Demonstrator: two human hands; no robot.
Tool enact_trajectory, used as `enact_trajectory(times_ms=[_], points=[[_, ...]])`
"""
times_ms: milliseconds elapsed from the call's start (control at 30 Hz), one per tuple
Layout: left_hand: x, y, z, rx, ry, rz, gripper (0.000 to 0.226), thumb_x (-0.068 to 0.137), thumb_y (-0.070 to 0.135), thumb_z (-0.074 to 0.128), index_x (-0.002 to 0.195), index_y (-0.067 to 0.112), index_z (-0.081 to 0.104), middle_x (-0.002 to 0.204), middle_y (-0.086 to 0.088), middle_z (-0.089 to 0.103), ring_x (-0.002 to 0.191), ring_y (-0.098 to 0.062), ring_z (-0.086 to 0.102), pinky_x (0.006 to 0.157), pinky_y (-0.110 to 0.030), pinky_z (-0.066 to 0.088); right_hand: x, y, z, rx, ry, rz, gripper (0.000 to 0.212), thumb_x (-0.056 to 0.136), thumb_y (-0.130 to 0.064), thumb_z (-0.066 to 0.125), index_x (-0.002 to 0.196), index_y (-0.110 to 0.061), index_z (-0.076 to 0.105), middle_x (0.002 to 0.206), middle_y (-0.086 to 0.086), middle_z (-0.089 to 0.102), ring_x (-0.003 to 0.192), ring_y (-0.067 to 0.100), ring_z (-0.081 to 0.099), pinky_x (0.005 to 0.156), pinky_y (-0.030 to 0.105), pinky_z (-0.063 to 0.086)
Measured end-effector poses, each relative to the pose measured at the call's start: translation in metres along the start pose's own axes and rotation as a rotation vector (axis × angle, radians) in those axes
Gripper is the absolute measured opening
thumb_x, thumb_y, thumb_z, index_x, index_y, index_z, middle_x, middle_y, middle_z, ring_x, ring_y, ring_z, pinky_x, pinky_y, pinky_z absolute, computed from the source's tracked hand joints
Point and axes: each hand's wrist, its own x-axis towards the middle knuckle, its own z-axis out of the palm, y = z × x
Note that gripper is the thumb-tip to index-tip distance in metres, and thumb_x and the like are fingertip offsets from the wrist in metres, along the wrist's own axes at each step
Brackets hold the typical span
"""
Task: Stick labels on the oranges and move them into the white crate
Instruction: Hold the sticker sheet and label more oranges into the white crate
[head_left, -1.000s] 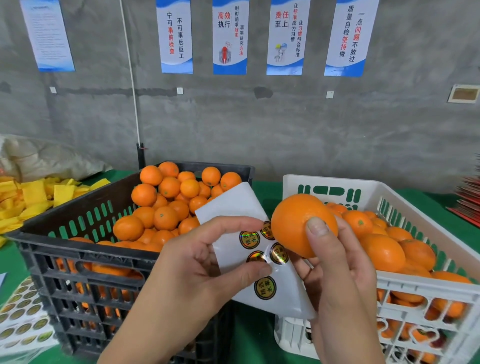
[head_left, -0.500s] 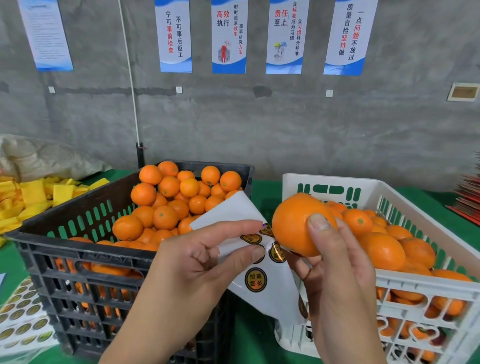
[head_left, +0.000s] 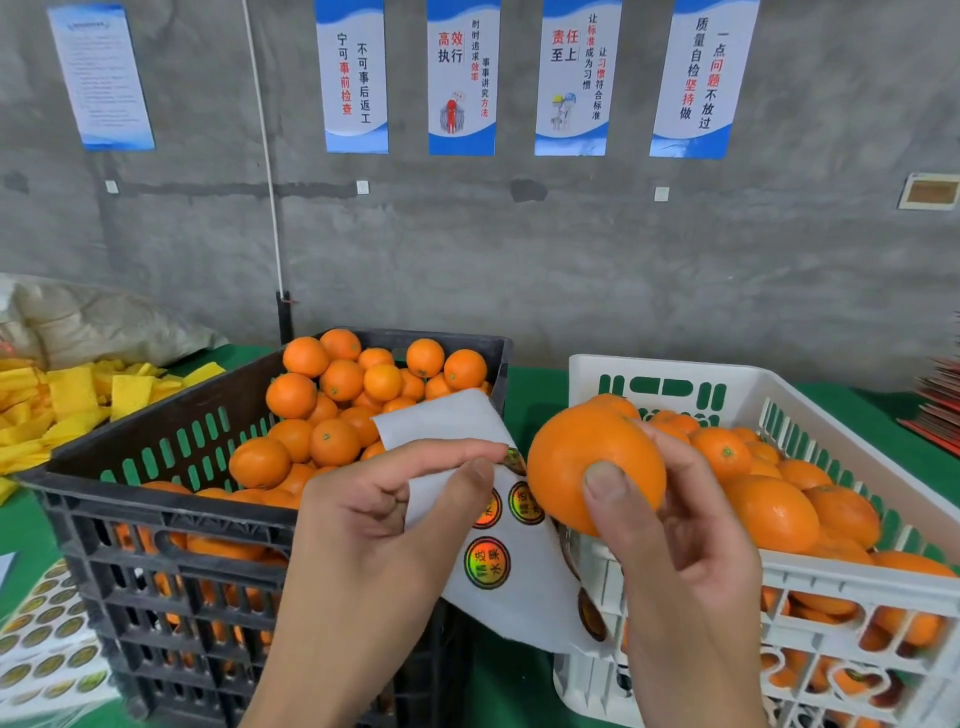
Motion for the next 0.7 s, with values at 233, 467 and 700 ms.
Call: enact_trajectory(times_ms=[233, 467, 700], points=[[0.000, -0.002, 0.005, -0.221, 0.073, -0.179, 0.020, 0.080, 0.032, 0.070, 0.088, 0.025, 0.086, 0.089, -0.005, 0.081, 0.085, -0.022, 0.079, 0.070, -0.027, 0.063, -0.005, 0.004, 0.006, -0.154, -0.096, -0.102, 0.061, 0.060, -0.082, 0.074, 0.109, -0.046, 0.068, 0.103, -0.014, 0.075, 0.094, 0.006, 0.072, 0.077, 0.012, 0.053], [0.003, 0.000, 0.008, -0.274, 0.095, -0.270, 0.021, 0.086, 0.040, 0.069, 0.090, 0.027, 0.086, 0.094, -0.004, 0.081, 0.091, -0.021, 0.079, 0.077, -0.037, 0.064, -0.004, 0.005, -0.001, -0.419, -0.194, -0.181, 0.066, 0.067, -0.083, 0.070, 0.121, -0.045, 0.061, 0.115, -0.018, 0.069, 0.101, 0.007, 0.069, 0.073, 0.015, 0.055], [0.009, -0.005, 0.017, -0.157, 0.036, -0.232, 0.021, 0.084, 0.033, 0.073, 0.094, 0.018, 0.085, 0.097, 0.000, 0.081, 0.094, -0.013, 0.077, 0.074, -0.022, 0.062, -0.006, 0.004, 0.004, -0.138, -0.162, -0.163, 0.066, 0.069, -0.069, 0.082, 0.127, -0.042, 0.066, 0.122, -0.010, 0.073, 0.113, 0.014, 0.071, 0.085, 0.023, 0.058]])
